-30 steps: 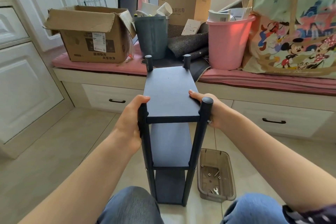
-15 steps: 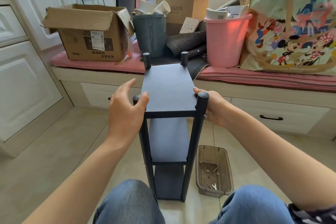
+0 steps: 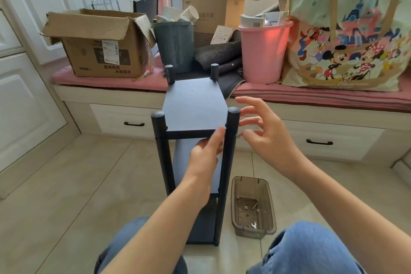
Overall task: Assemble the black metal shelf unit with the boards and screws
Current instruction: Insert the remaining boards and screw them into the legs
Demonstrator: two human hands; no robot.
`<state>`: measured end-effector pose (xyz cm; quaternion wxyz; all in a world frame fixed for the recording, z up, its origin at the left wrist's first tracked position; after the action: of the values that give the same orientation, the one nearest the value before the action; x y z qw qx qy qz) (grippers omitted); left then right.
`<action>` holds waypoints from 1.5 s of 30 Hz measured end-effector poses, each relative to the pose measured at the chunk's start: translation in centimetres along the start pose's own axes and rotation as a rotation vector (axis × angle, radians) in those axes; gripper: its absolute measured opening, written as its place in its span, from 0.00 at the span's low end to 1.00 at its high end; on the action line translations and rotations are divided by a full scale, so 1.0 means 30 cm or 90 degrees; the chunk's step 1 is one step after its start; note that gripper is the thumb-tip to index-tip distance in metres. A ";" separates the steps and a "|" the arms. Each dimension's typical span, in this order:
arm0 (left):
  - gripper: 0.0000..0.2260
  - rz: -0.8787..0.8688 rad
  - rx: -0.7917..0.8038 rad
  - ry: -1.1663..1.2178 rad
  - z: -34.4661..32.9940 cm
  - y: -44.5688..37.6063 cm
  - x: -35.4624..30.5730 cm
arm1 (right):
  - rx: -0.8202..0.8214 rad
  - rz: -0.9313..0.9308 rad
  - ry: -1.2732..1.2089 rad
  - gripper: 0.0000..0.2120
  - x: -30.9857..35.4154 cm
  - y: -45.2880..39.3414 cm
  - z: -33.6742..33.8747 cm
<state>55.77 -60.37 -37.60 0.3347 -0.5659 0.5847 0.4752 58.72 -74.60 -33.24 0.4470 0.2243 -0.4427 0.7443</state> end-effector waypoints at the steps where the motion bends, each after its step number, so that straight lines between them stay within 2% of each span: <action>1: 0.21 0.011 0.006 0.049 -0.018 -0.019 -0.002 | 0.015 0.024 0.016 0.31 0.001 0.010 -0.005; 3: 0.22 0.002 -0.001 0.095 -0.045 -0.045 0.001 | 0.035 0.062 0.063 0.33 -0.006 0.018 -0.014; 5: 0.14 -0.032 -0.022 0.105 -0.053 -0.063 0.012 | 0.045 0.090 0.113 0.33 -0.018 0.018 -0.021; 7: 0.10 -0.067 -0.019 0.105 -0.047 -0.076 0.027 | 0.038 0.108 0.144 0.32 -0.026 0.011 -0.021; 17: 0.22 -0.117 0.042 0.095 -0.013 -0.114 0.050 | 0.021 0.142 0.147 0.32 -0.042 0.010 -0.037; 22: 0.08 -0.119 0.071 0.088 -0.015 -0.113 0.057 | 0.042 0.145 0.128 0.34 -0.059 0.022 -0.030; 28: 0.04 -0.133 0.068 0.186 0.005 -0.116 0.061 | 0.037 0.148 0.073 0.35 -0.076 0.020 -0.022; 32: 0.08 -0.134 0.046 0.192 0.014 -0.120 0.069 | 0.028 0.141 0.057 0.34 -0.087 0.017 -0.023; 36: 0.15 -0.136 0.042 0.172 0.015 -0.123 0.069 | 0.037 0.129 0.039 0.31 -0.101 0.008 -0.018; 42: 0.15 -0.134 0.048 0.173 0.017 -0.128 0.072 | 0.025 0.120 -0.005 0.24 -0.097 -0.006 -0.046; 45: 0.15 -0.133 0.049 0.176 0.020 -0.127 0.071 | 0.068 0.098 -0.058 0.26 -0.107 -0.001 -0.032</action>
<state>59.13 -60.19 -40.46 0.3199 -0.6704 0.5810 0.3327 60.41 -75.26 -36.04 0.3556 0.2466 -0.4381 0.7879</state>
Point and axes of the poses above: each hand's wrist, its own y-axis away from the middle knuckle, its own z-axis out of the back of the hand, x = y × z, the point moved 2 cm from there along -y, towards the middle knuckle, and after that the axes turned 8 degrees about y, right-handed, at the moved point
